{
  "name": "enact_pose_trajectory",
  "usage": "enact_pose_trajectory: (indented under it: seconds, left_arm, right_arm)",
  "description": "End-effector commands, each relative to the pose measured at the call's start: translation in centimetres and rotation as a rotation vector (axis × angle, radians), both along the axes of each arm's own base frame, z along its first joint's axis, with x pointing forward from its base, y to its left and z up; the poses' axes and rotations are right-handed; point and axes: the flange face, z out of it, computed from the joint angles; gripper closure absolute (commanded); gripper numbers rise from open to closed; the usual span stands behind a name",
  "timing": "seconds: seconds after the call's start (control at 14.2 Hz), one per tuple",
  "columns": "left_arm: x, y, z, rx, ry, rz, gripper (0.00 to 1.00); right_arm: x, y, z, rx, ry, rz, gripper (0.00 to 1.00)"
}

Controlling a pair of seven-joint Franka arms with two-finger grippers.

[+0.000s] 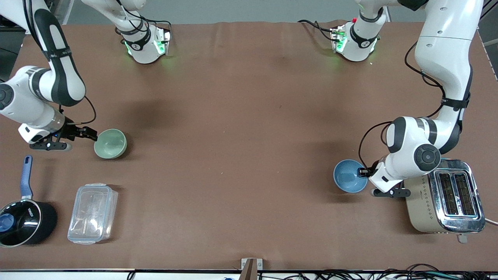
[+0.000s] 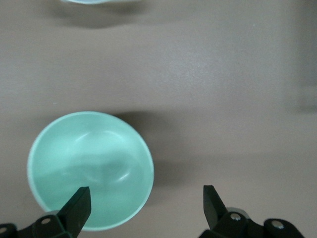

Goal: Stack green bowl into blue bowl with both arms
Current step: 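Reach the right gripper to the green bowl while the left gripper reaches the blue bowl, then slide the green bowl with the right gripper while the left gripper slides the blue bowl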

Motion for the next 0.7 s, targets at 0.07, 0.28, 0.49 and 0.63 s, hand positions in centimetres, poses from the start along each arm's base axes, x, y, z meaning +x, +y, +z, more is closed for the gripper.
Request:
enact_pose_trajectory:
  seconds: [0.07,0.28,0.49,0.63]
  left_arm:
    - [0.5,-0.2,-1.4,0.007,-0.014,0.008,0.6]
    - [0.6,-0.2,-1.5,0.006,-0.017,0.008,0.89]
    - [0.6,-0.7,-0.7,0.004,-0.026,0.009,1.0]
    - [0.7,-1.8,1.0,-0.003,-0.043,0.011,1.0]
  right_arm:
    - [-1.5,-0.3,-4.2,0.004,-0.007,-0.007,0.03]
    - [-1.7,-0.3,-4.8,0.012,0.004,-0.019,0.27]
    - [-2.0,-0.3,-5.7,0.036,0.02,-0.051,0.53]
    - [-2.3,-0.2,-6.0,0.049,0.024,-0.07,0.75]
